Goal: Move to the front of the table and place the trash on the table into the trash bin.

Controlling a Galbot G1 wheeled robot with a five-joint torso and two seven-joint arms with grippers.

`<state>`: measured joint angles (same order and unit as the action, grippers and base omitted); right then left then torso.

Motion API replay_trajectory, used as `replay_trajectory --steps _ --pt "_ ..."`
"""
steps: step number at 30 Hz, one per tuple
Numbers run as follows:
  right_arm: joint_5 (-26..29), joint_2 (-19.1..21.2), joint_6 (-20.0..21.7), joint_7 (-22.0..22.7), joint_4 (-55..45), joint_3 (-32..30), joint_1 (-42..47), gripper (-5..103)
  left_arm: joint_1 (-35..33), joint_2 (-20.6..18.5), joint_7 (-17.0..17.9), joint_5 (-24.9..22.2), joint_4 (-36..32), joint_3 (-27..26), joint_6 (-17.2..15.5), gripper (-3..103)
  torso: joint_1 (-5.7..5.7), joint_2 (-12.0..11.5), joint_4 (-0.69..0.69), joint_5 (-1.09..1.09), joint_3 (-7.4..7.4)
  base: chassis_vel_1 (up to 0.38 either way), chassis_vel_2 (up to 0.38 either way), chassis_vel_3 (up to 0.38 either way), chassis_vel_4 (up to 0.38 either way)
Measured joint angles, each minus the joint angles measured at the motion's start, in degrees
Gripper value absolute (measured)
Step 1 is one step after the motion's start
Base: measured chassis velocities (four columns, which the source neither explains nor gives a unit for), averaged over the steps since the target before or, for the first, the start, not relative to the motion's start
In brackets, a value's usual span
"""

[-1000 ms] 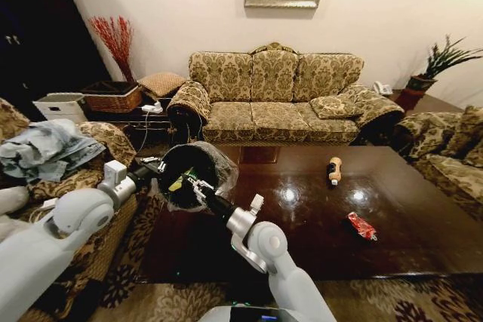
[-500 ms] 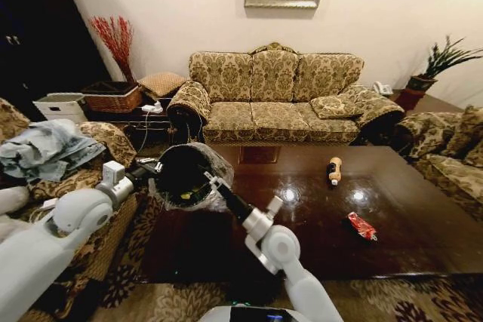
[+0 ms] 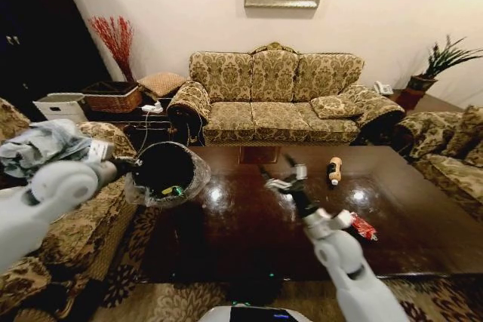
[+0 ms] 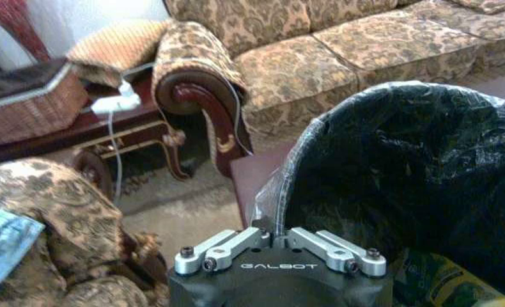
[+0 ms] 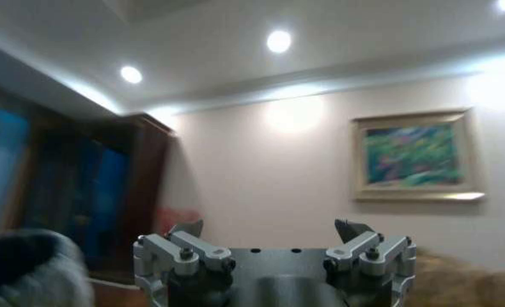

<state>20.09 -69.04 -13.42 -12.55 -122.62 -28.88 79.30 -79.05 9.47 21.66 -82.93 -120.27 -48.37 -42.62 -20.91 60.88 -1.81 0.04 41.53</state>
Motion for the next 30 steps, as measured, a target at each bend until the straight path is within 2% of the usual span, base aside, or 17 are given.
replay_trajectory --steps 1,5,8,11,16,19,24,30 --pt "-0.66 -0.17 -0.45 1.34 0.33 -1.62 0.96 100 0.07 -1.18 0.74 -2.25 -0.01 0.47 0.00 0 0.00 0.00 0.00 -0.01 0.00 0.000 0.000 0.000 0.000" --pt "0.34 -0.29 -0.45 2.76 0.95 -3.72 2.80 100 -0.08 -1.54 1.45 -3.16 0.23 1.19 0.00 0 0.00 0.00 -0.03 -0.03 0.00 0.000 0.000 0.000 0.000" --pt "1.53 -0.52 0.78 3.07 1.16 -5.36 4.83 100 -0.58 -0.23 1.62 -1.82 0.38 1.61 0.08 0 0.00 0.00 -0.04 -0.04 0.00 0.000 0.000 0.000 0.000" --pt "3.25 -1.46 2.15 5.10 1.48 -5.66 7.14 100 -1.68 2.13 0.64 1.81 -0.04 1.93 0.17 0 0.00 0.00 -0.04 -0.06 0.00 0.000 0.000 0.000 0.000" --pt "3.93 -2.18 4.83 8.44 1.89 -4.81 9.05 100 -2.26 2.53 0.39 2.34 -0.84 2.11 0.26 0 0.00 0.00 -0.03 -0.04 0.00 0.000 0.000 0.000 0.000" --pt "5.47 -2.52 7.92 11.57 3.12 -4.42 9.71 100 -1.93 2.76 0.39 2.63 -0.86 2.14 0.31 0 0.00 0.00 -0.03 -0.04 0.00 -0.071 -0.071 0.063 0.066" --pt "8.86 -2.03 10.72 12.97 4.35 -5.40 8.98 100 -1.86 3.92 0.14 3.53 -0.89 2.45 0.39 0 0.00 0.00 -0.04 -0.05 0.00 -0.135 -0.139 0.138 0.124" --pt "10.07 -1.70 11.89 12.97 4.64 -5.63 8.54 100 -1.96 5.24 -0.31 4.52 -1.15 2.56 0.41 0 0.00 0.00 -0.03 -0.02 0.00 -0.226 -0.235 0.229 0.227"
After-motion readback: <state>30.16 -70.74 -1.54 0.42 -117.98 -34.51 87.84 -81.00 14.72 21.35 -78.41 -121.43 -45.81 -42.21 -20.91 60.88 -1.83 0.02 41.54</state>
